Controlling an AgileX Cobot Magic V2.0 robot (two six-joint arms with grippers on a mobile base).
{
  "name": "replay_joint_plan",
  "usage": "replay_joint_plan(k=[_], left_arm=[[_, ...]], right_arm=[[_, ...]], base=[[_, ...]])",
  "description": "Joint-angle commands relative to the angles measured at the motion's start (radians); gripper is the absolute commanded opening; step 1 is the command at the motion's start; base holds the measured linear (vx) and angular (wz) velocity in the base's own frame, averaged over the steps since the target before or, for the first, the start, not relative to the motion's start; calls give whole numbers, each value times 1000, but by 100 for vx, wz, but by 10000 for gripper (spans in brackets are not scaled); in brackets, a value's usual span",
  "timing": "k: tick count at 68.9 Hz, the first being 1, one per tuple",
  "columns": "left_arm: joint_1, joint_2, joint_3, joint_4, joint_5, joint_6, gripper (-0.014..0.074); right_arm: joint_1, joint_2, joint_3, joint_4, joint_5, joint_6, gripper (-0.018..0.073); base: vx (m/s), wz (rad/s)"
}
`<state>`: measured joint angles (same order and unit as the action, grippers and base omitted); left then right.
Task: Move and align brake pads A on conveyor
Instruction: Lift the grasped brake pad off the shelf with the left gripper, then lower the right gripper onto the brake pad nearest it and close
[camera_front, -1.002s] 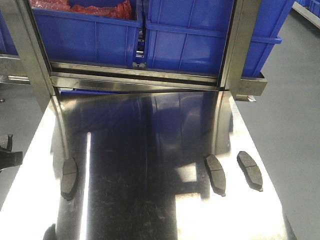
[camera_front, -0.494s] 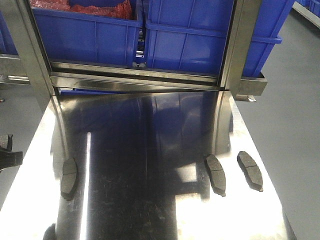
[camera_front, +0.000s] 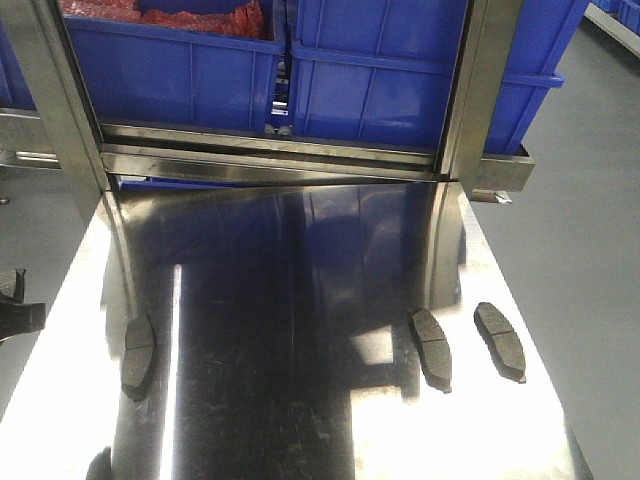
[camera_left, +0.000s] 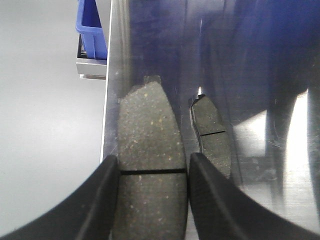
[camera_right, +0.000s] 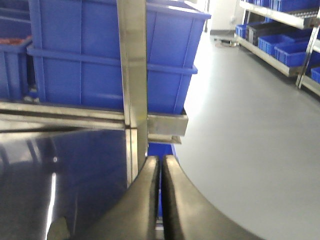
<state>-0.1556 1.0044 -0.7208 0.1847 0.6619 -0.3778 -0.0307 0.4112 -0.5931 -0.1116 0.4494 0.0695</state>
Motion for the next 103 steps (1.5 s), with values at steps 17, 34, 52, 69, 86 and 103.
replay_joint_plan(k=[17, 34, 52, 69, 86, 103], left_arm=[[-6, -20, -30, 3, -62, 2, 90], [-6, -20, -30, 3, -62, 2, 90], [-6, -20, -30, 3, -62, 2, 90], [-6, -20, -30, 3, -62, 2, 92], [-6, -20, -30, 3, -63, 2, 93], [-6, -20, -30, 3, -63, 2, 93]], right_arm=[[-7, 20, -35, -13, -42, -70, 426], [-7, 20, -35, 1, -49, -57, 727], [-7, 185, -35, 71, -94, -34, 692], [-7, 587, -145, 112, 23, -59, 643], [-7, 947, -374, 212, 231, -163, 615], [41, 1194, -527, 252, 318, -206, 599]], base=[[0, 0], [0, 0], [0, 0], [0, 0], [0, 0], [0, 0]])
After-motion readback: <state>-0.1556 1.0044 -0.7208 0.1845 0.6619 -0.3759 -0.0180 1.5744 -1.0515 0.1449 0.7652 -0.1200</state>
